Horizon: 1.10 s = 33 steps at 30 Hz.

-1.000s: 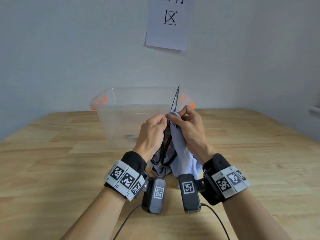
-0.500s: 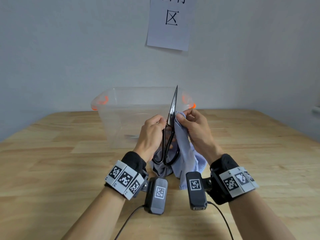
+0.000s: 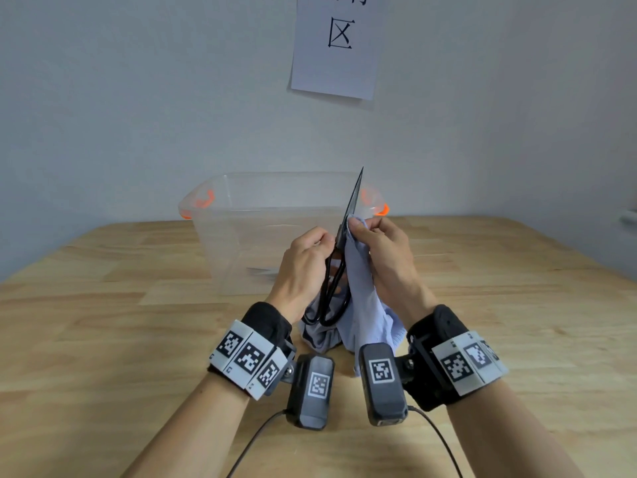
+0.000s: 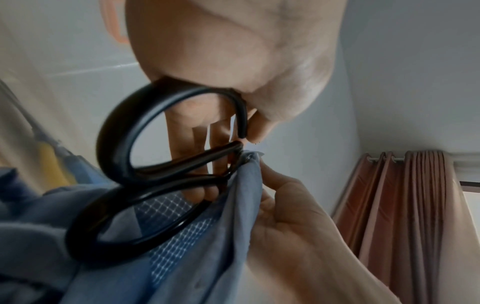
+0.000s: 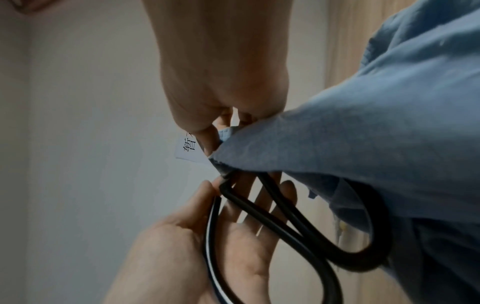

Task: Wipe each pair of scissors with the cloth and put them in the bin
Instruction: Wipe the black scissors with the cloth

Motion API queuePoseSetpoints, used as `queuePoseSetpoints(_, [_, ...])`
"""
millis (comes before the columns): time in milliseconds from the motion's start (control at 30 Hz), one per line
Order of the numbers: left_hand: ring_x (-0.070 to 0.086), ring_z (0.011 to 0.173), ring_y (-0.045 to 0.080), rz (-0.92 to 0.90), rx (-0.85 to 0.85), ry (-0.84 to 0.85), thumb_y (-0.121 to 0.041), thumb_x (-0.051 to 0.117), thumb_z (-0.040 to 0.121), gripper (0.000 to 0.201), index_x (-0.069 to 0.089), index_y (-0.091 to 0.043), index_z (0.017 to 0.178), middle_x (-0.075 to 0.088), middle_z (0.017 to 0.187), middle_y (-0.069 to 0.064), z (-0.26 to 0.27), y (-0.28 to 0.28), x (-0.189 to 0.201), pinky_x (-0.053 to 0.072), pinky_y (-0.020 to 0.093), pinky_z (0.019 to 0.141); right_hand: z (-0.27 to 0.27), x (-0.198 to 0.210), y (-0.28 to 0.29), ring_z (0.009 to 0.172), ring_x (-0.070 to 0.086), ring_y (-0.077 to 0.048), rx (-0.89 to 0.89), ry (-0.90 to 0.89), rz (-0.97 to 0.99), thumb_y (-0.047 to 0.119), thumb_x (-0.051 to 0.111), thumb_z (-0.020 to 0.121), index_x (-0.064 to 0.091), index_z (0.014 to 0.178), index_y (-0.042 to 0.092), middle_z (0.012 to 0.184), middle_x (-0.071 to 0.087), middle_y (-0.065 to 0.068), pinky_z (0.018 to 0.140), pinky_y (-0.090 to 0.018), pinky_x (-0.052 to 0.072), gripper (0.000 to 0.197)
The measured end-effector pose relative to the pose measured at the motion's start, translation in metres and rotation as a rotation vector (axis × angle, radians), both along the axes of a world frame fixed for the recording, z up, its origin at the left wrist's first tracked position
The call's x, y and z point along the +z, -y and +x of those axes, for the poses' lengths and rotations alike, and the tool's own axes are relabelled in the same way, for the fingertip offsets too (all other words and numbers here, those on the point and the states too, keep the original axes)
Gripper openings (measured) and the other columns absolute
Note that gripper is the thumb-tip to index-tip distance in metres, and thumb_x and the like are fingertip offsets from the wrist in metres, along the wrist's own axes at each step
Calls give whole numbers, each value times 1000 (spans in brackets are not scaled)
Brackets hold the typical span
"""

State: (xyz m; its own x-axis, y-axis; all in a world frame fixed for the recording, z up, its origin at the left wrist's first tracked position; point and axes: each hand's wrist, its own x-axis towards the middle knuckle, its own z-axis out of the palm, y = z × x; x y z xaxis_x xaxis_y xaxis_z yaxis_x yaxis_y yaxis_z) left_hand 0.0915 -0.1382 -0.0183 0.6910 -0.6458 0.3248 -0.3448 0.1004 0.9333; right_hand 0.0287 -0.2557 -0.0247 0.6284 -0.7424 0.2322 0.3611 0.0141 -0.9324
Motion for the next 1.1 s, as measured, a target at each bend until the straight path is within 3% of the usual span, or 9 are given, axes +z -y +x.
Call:
queuePoseSetpoints(133, [38,72,15,3,7,30,-30,45,94,31,42,-7,74,42,73,3,3,1,-3,29,34,71,1,-1,-4,59,54,-20,54,25,54,14,68,93,53,74,12,69,53,-10,71,-43,52,24])
queuePoseSetpoints(233, [38,72,15,-7,5,39,-32,45,91,32,46,-3,77,43,73,3,4,3,-5,30,34,70,2,0,-8,63,62,-22,130,54,116,9,61,97,51,80,10,75,62,-12,57,-34,56,20])
queuePoseSetpoints(300, [42,73,16,-13,17,29,-34,45,88,35,53,-1,82,49,75,6,4,4,-6,32,33,70,3,0,-12,71,68,-22,166,83,117,5,57,98,49,83,10,81,69,-12,59,-32,57,17])
queuePoseSetpoints(400, [43,74,15,-22,43,46,-31,45,91,32,56,-1,85,53,79,7,6,5,-6,33,32,69,6,-2,-16,61,66,-14,162,100,103,3,52,99,46,86,10,66,68,-2,55,-27,55,16])
queuePoseSetpoints(667, [40,77,13,-10,53,17,-25,45,95,31,50,4,86,50,81,6,10,7,-10,32,32,72,5,-7,-17,71,53,-32,75,6,-76,15,62,95,45,84,14,78,58,-22,67,-46,45,20])
queuePoseSetpoints(867, [44,74,15,-12,77,-4,-24,46,97,27,53,-5,78,51,77,6,9,6,-10,34,34,71,-4,-6,-14,61,67,-12,173,21,-174,2,53,100,40,82,10,67,70,-1,59,-25,52,23])
queuePoseSetpoints(933, [44,75,16,-14,84,-12,-24,47,97,27,55,-6,79,52,77,6,9,6,-10,35,34,71,-4,-6,-12,66,64,-23,172,8,-180,6,59,97,43,81,10,71,67,-9,65,-35,51,24])
queuePoseSetpoints(1000, [47,77,19,-15,68,-37,-26,46,95,26,56,-5,81,53,79,8,10,5,-9,44,39,73,-5,-7,-11,72,56,-31,192,6,-164,11,65,91,47,78,12,76,60,-20,66,-42,47,23])
queuePoseSetpoints(1100, [51,77,25,-20,18,-85,-32,45,88,30,53,-4,85,53,81,13,10,3,-5,51,51,73,-6,-9,-3,67,61,-27,198,33,-87,-3,61,93,46,76,10,75,63,-18,59,-33,53,26])
